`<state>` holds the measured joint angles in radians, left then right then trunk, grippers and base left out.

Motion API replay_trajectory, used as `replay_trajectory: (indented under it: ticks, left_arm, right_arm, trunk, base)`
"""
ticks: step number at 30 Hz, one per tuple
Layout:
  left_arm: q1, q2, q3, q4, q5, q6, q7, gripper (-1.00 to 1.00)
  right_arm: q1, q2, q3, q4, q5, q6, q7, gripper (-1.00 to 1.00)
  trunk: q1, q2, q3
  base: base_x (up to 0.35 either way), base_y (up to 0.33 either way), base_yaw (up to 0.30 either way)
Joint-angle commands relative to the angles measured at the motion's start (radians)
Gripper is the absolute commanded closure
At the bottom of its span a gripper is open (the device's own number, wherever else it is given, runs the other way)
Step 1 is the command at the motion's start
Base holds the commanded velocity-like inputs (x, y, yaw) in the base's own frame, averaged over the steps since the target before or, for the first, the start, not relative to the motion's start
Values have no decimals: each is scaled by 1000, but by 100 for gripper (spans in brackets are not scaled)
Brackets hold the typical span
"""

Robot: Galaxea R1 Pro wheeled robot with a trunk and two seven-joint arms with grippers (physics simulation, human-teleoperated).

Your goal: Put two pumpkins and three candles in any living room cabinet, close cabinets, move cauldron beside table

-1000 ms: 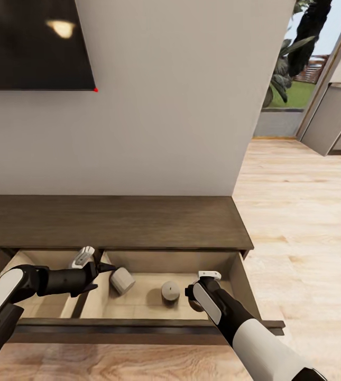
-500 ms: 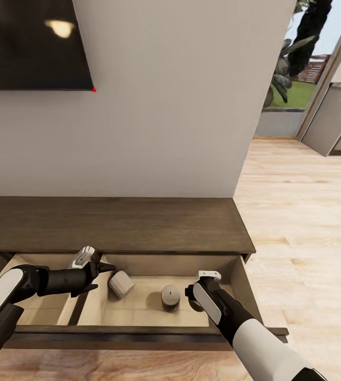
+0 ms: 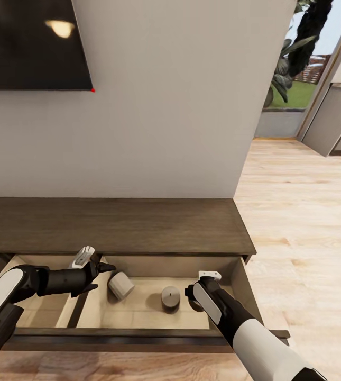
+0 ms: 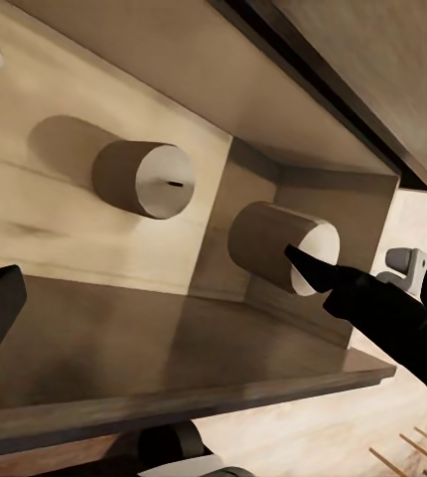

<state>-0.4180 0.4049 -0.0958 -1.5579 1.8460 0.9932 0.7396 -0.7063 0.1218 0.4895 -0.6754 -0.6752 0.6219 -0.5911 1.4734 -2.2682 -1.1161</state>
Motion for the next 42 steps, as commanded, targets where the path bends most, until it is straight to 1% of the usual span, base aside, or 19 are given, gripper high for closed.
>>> replay_trajectory:
  ticks: [1, 2, 5, 10, 14, 21, 27, 42]
  left_arm:
    - [-1, 1, -1, -1, 10, -1, 10, -100]
    - [-1, 1, -1, -1, 10, -1, 10, -100]
    - [-1, 0, -1, -1, 10, -1, 10, -100]
    - [-1, 0, -1, -1, 10, -1, 10, -100]
    - [-1, 0, -1, -1, 10, -1, 10, -100]
    - [-1, 0, -1, -1, 10, -1, 10, -100]
    - [-1, 0, -1, -1, 10, -1, 10, -100]
    - [-1, 0, -1, -1, 10, -1, 10, -100]
  right_arm:
    - [-1, -1, 4, -1, -11, 1, -10, 100]
    - [-1, -1, 4, -1, -11, 1, -10, 100]
    - [-1, -1, 4, -1, -11, -2, -10, 100]
    - [-1, -1, 4, 0, -13, -31, -8, 100]
    - [-1, -1, 4, 0, -13, -35, -7, 100]
    - [-2, -1, 4, 31, -11, -38, -4, 100]
    - [-1, -1, 4, 38, -11, -39, -3, 100]
    - [-1, -1, 4, 39, -11, -39, -3, 100]
  trunk:
    - [0, 0, -1]
    - [0, 0, -1]
    - [11, -21, -10]
    - [31, -56, -26]
    - [31, -56, -26]
    - [57, -105, -48]
    - [80, -147, -67]
    - [80, -147, -67]
  base:
    - [2, 0, 0]
    - [1, 0, 0]
    - [0, 0, 0]
    - [0, 0, 0]
    - [0, 0, 0]
    - [0, 0, 0]
    - [0, 0, 0]
    - [0, 0, 0]
